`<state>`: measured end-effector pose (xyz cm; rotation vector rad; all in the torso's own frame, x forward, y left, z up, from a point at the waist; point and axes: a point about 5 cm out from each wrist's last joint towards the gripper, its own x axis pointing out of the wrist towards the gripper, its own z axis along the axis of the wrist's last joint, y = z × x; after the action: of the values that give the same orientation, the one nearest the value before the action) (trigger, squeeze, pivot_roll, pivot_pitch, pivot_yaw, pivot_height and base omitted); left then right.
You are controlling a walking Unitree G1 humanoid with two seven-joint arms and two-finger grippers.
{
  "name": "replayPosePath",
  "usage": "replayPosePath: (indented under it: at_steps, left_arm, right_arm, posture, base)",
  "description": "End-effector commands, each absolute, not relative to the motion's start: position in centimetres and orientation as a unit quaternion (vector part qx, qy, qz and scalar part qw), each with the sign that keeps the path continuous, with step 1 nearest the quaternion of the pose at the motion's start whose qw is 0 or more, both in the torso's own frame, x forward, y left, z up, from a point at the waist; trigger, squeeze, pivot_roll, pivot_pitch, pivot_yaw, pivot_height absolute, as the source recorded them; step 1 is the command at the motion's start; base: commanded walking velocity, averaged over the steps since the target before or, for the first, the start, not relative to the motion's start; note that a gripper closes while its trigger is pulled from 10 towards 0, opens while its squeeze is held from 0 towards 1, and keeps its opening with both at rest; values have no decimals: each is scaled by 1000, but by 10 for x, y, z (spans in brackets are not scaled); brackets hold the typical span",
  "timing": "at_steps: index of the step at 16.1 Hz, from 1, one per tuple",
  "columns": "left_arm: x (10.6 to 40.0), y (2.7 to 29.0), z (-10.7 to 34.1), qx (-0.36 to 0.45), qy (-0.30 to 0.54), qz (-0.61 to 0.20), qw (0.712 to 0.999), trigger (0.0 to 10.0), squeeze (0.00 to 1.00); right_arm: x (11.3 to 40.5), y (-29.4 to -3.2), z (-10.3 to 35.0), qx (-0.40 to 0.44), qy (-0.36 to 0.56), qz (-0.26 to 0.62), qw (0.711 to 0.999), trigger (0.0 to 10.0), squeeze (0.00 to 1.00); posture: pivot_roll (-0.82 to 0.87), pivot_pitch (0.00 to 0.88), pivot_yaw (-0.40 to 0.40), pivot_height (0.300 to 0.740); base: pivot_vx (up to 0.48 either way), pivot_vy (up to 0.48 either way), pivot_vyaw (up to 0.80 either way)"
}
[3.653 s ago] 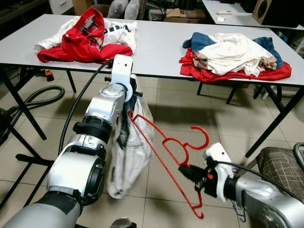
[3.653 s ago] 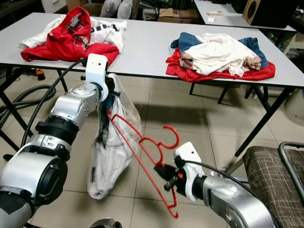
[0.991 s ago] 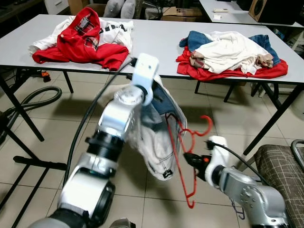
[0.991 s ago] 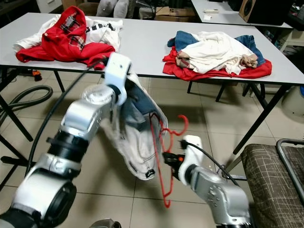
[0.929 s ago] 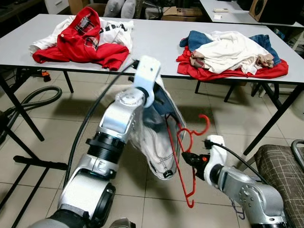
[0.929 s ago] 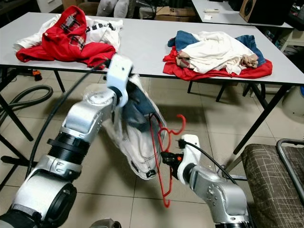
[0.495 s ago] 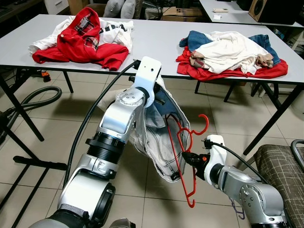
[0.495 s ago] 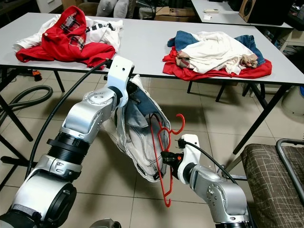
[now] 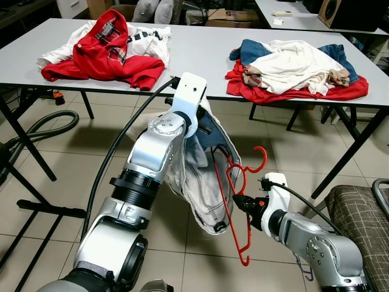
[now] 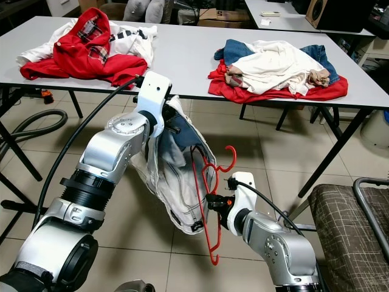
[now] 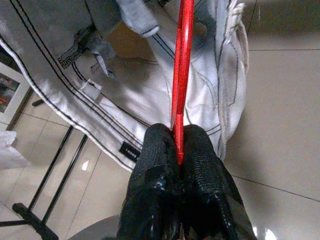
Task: Hang hanger
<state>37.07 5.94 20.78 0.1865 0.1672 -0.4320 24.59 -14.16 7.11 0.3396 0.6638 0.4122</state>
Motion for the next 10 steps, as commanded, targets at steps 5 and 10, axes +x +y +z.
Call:
replayPosePath:
  at_steps: [5, 10]
  left_arm:
    - [369, 53, 223, 91, 52, -227, 968, 2275, 0]
    - [369, 53, 223, 91, 52, -227, 968, 2275, 0]
  right_arm:
    - [248, -142, 73, 163, 314, 201, 914, 10000, 0]
    - [248, -142, 73, 163, 314, 201, 914, 10000, 0]
  posture:
    - [47, 0, 11, 740]
    - [47, 0, 11, 740]
  base:
    - [0, 0, 0]
    - [0, 0, 0]
